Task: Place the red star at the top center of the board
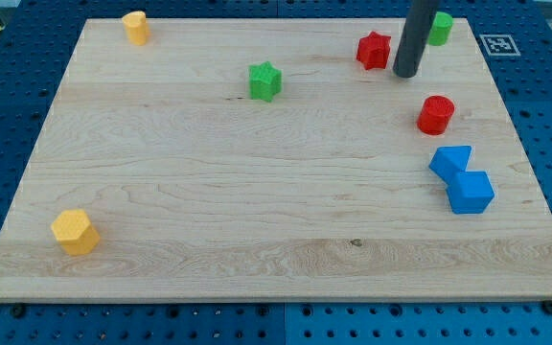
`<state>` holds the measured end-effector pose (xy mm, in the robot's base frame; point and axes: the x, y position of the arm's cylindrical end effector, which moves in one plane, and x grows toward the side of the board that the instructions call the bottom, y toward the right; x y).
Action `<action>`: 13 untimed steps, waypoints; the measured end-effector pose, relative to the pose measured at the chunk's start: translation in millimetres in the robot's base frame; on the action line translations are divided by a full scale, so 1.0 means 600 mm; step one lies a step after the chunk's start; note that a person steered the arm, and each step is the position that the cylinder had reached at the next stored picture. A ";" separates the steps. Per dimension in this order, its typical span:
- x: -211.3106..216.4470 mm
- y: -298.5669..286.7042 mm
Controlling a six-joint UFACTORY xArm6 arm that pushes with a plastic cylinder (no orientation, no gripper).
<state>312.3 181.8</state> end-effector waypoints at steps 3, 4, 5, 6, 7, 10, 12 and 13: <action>-0.042 -0.010; -0.061 -0.052; -0.073 -0.109; -0.074 -0.161; -0.074 -0.175; -0.062 -0.202; -0.028 -0.248; -0.030 -0.278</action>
<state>294.3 15.1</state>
